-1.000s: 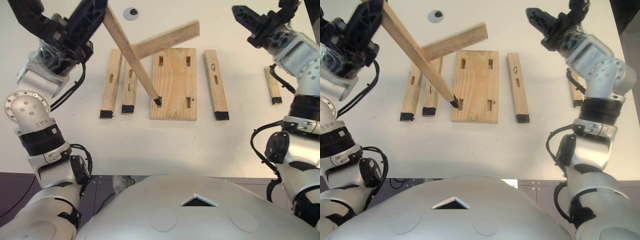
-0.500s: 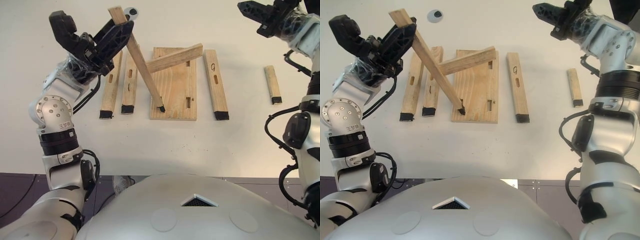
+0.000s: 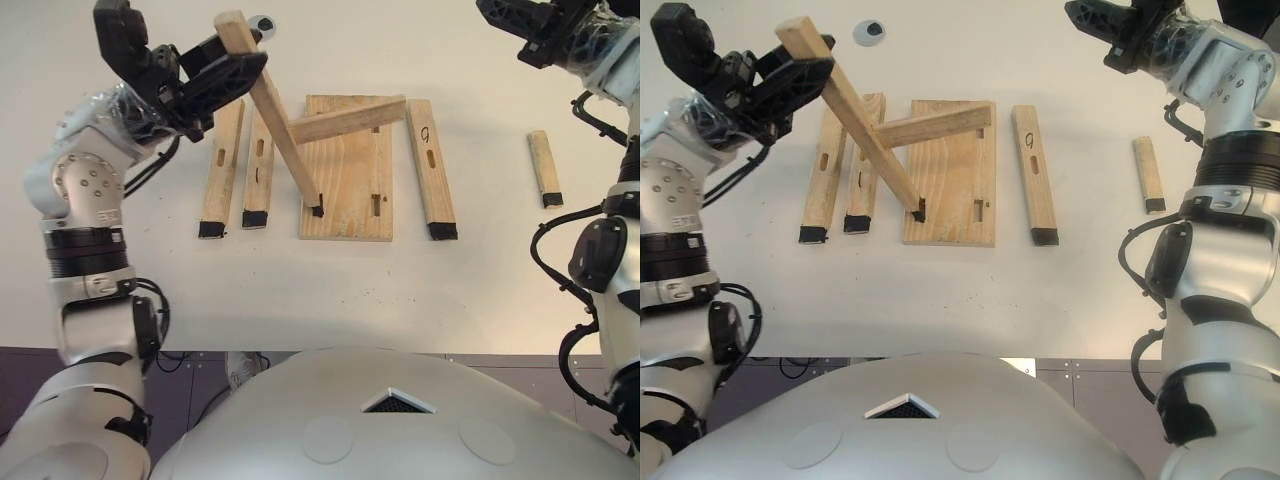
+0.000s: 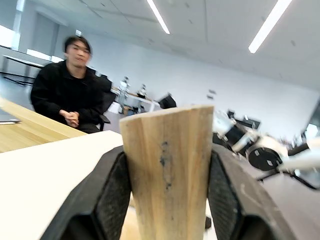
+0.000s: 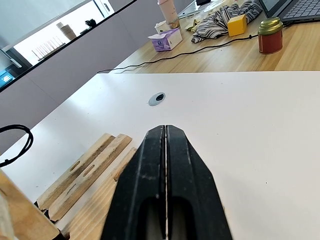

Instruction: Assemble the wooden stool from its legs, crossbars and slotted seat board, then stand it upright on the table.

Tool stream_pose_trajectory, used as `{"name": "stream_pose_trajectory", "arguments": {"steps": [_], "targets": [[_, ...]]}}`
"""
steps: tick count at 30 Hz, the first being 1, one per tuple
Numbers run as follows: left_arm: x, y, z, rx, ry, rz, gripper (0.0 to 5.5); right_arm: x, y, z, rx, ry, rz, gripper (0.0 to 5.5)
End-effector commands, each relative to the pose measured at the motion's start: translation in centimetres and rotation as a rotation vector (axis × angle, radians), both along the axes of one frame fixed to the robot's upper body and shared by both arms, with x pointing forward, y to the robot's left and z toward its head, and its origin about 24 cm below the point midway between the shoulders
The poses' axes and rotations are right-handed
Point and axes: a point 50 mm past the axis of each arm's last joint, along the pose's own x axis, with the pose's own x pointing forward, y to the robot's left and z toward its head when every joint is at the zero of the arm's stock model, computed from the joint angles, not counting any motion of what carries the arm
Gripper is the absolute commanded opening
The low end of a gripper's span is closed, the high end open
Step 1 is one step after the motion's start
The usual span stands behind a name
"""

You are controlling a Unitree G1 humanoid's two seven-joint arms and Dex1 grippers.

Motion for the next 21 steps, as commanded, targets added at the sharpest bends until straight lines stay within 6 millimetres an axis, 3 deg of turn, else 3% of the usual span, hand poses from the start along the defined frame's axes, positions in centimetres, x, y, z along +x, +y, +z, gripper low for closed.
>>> {"name": "stream_pose_trajectory", "arguments": {"steps": [1, 8, 14, 17, 21], "targets": [[-2.1, 1.0, -1.7, 0.320, 0.071, -0.042, 2.00, -1.0, -0.9, -1.1, 0.000, 0.007, -0.042, 0.00], [-2.1, -0.2, 0.0, 0.386, -0.029, -0.072, 2.00, -2.6, -0.9, -3.1, 0.048, 0.020, -0.123, 0.00], [-0.9, -0.6, 1.7, 0.433, -0.101, -0.058, 2.00, -3.3, -0.9, -4.0, 0.063, 0.024, -0.152, 0.00], [-0.6, -0.6, 1.7, 0.451, -0.120, -0.054, 2.00, -3.5, -0.8, -4.2, 0.066, 0.026, -0.156, 0.00], [-1.7, -1.1, 1.1, 0.476, -0.139, -0.080, 2.00, -3.5, -0.6, -3.8, 0.077, 0.017, -0.153, 0.00]]}}
